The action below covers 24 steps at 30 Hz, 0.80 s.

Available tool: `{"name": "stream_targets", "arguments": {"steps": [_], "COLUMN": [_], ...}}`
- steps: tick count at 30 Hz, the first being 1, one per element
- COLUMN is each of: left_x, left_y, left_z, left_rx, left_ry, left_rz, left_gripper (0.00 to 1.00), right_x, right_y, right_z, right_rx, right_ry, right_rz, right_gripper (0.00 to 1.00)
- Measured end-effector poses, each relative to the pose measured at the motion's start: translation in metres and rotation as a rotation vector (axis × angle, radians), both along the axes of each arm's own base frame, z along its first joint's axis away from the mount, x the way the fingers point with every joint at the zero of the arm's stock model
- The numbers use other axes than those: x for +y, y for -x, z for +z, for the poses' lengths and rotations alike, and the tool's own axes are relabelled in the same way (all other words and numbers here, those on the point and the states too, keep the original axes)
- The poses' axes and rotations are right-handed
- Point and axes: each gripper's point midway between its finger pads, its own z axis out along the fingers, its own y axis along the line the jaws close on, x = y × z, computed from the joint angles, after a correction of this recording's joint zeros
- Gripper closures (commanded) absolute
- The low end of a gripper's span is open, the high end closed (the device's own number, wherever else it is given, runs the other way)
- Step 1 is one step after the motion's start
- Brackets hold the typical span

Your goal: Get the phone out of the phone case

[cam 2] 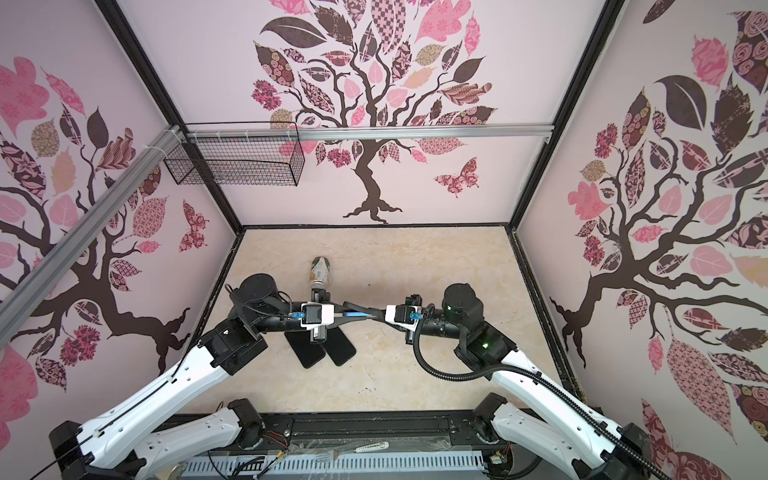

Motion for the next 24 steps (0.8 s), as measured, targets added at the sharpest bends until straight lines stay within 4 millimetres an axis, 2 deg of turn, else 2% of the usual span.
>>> {"name": "stream_targets", "arguments": {"steps": [2, 6, 8, 12, 17, 24], "left_x": [0.002, 0.009, 0.015, 0.025, 0.027, 0.025], "left_y": [-0.005, -0.028, -0.039, -0.049, -0.05, -0.051], "left_z": [-0.016, -0.061, -0.073, -0.088, -0.092, -0.102], "left_rx": [0.012, 0.066, 0.067, 0.02, -0.054, -0.095], "left_ry": [-0.053, -0.203, -0.255, -0.328, -0.364, -0.401], "left_rz": [0.038, 0.151, 0.204, 0.256, 0.25, 0.221], "left_gripper": [1.0, 1.0, 1.0, 1.0, 1.0, 1.0], "right_x": [-0.004, -0.019, -0.025, -0.028, -0.013, 0.006], "right_y": [0.003, 0.01, 0.012, 0.008, -0.007, -0.014], "right_z": [0.014, 0.045, 0.051, 0.049, 0.045, 0.03], "right_rx": [-0.024, -0.068, -0.076, -0.001, 0.194, 0.342], "right_ry": [-0.041, -0.129, -0.159, -0.166, -0.132, -0.062], "right_rz": [-0.012, -0.062, -0.093, -0.123, -0.122, -0.086], "right_gripper": [0.48, 0.38, 0.4, 0.46, 0.52, 0.54]}}
